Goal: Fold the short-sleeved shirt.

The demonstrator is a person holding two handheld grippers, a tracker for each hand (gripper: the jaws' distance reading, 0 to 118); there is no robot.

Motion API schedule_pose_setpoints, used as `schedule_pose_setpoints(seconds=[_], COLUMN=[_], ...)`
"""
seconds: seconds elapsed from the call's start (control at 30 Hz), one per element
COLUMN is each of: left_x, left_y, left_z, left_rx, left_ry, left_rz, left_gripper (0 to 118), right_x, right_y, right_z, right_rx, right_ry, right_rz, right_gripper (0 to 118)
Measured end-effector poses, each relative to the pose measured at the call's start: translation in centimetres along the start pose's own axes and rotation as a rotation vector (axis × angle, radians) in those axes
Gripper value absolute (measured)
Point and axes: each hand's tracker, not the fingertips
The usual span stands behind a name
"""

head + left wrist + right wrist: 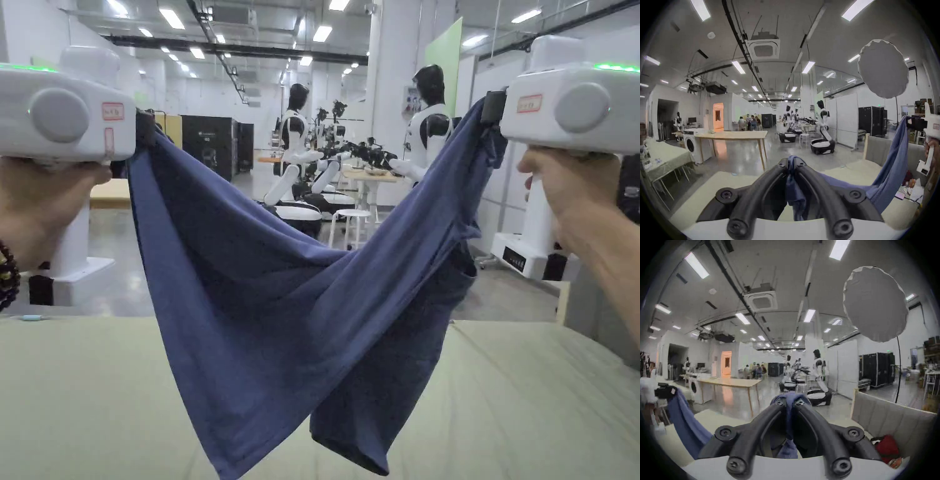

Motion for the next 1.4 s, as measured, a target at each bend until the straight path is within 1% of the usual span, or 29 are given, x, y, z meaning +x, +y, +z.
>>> schedule_pose_setpoints(seconds=[0.07,0.13,0.17,0.23,0.4,0.5,0.63,0.77,0.83,0.87,0.9,0.97,1.0,1.13,1.23,1.3,1.4], left_x=[-0.2,-0.3,-0.4,0.0,0.9,1.6,1.7,1.9,1.9,2.0,2.1,2.2,1.9,1.5,0.8,0.0,-0.1], left_y=[0.7,1.0,1.2,1.5,1.0,-0.1,-3.6,-9.6,-12.8,-14.3,-15.8,-17.7,-18.5,-19.4,-19.8,-20.7,-22.6], left_z=[-2.0,-3.8,-4.6,-5.9,-8.8,-9.2,-9.7,-10.5,-10.9,-11.1,-11.3,-11.3,-12.1,-10.2,-5.9,-2.4,2.9], left_rx=[0.0,0.009,0.009,0.03,0.034,0.033,0.008,-0.055,-0.08,-0.098,-0.135,-0.16,-0.173,-0.193,-0.188,-0.178,-0.226], left_ry=[0.023,0.04,0.035,0.043,0.026,0.03,0.026,0.047,0.037,0.047,0.057,0.041,0.036,0.015,-0.03,-0.045,-0.038], left_rz=[-0.003,0.001,-0.008,-0.035,-0.038,-0.042,-0.041,-0.018,0.008,0.01,0.013,0.007,0.004,-0.008,0.016,0.038,0.014], left_gripper=[3,3,3,3,3,3,3,3,3,3,3,3,3,3,3,3,3], right_x=[0.2,0.7,0.7,0.7,0.9,1.0,1.0,1.2,1.3,1.5,1.5,1.4,1.5,2.6,3.8,4.5,5.6], right_y=[1.0,1.3,1.4,1.2,-0.2,-1.4,-4.6,-10.0,-12.9,-14.3,-15.7,-17.8,-18.6,-19.1,-18.8,-19.1,-20.1], right_z=[-2.2,-4.2,-5.0,-6.3,-8.1,-8.8,-9.3,-10.0,-10.2,-10.4,-10.5,-10.5,-10.4,-8.2,-3.4,0.9,7.3], right_rx=[-0.009,-0.017,-0.018,-0.011,-0.006,-0.014,-0.051,-0.1,-0.127,-0.146,-0.165,-0.203,-0.213,-0.23,-0.208,-0.184,-0.177], right_ry=[-0.042,-0.036,-0.044,-0.055,-0.044,-0.041,-0.033,-0.015,-0.013,-0.01,-0.012,-0.042,-0.046,-0.028,0.012,0.04,0.074], right_rz=[-0.028,-0.031,-0.02,0.031,0.009,0.013,0.047,0.058,0.041,0.017,0.01,0.04,0.04,-0.015,-0.05,-0.033,0.011], right_gripper=[7,7,7,7,7,7,7,7,7,7,7,7,7,7,7,7,7])
